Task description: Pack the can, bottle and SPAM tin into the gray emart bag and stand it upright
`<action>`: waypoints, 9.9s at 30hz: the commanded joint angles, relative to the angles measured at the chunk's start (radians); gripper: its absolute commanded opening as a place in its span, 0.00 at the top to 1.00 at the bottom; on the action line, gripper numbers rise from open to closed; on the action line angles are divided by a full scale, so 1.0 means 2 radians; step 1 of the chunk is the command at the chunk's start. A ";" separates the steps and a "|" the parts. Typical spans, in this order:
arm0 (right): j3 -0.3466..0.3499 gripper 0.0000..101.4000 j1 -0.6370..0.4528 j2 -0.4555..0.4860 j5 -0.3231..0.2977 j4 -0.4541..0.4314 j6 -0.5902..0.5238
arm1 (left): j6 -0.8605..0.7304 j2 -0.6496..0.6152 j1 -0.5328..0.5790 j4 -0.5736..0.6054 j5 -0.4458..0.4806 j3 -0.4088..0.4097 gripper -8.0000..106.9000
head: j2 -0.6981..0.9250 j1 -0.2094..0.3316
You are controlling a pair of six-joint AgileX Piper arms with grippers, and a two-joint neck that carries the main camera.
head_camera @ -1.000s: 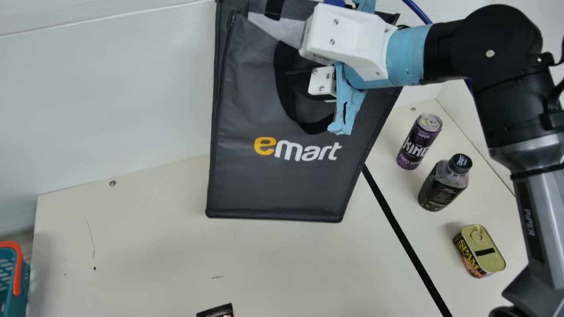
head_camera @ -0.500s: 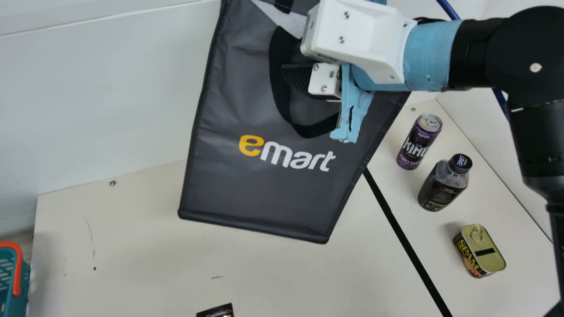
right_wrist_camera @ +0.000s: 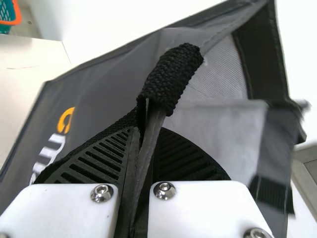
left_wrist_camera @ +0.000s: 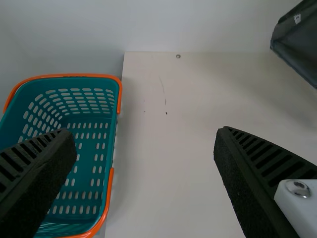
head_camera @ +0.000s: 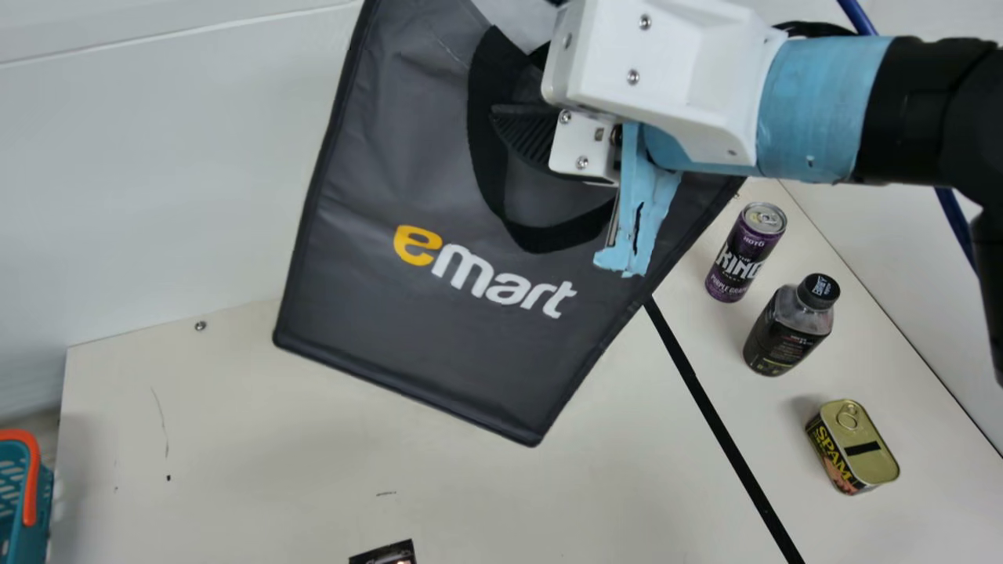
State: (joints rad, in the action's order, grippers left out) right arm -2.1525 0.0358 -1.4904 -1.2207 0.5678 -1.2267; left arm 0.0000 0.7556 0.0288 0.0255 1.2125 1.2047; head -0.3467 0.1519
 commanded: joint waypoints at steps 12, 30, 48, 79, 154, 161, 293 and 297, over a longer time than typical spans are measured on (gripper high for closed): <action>0.031 1.00 0.044 0.028 0.000 -0.024 0.010 | 0.000 0.000 0.000 0.000 0.000 0.000 0.15 | -0.001 0.011; 0.143 1.00 0.095 0.043 0.000 -0.049 0.007 | 0.000 0.000 0.000 0.000 0.000 0.000 0.15 | -0.001 0.011; 0.208 1.00 0.143 0.049 0.000 -0.050 0.026 | 0.000 0.000 0.000 0.000 0.000 0.000 0.15 | -0.001 0.011; 0.262 1.00 0.244 0.118 0.000 -0.079 0.099 | 0.000 0.000 0.000 0.000 0.000 0.000 0.15 | -0.001 0.011; 0.262 0.06 0.379 0.251 0.000 -0.211 0.333 | 0.000 0.000 0.000 0.000 0.000 0.000 0.15 | -0.001 0.011; 0.232 0.06 0.355 0.247 0.000 -0.221 0.341 | 0.000 0.000 0.000 0.000 0.000 0.000 0.15 | -0.001 0.011; 0.239 0.06 -0.264 0.116 0.001 -0.201 0.231 | 0.000 0.000 0.000 0.000 0.000 0.000 0.15 | -0.001 0.011; 0.239 0.06 -0.264 0.116 0.001 -0.201 0.231 | 0.000 0.005 0.003 -0.002 -0.003 0.004 0.15 | -0.001 0.011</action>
State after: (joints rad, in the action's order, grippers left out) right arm -1.6747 -0.4922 -1.2586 -1.2186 0.1652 -0.7653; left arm 0.0000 0.7617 0.0333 0.0201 1.2083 1.2081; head -0.3482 0.1519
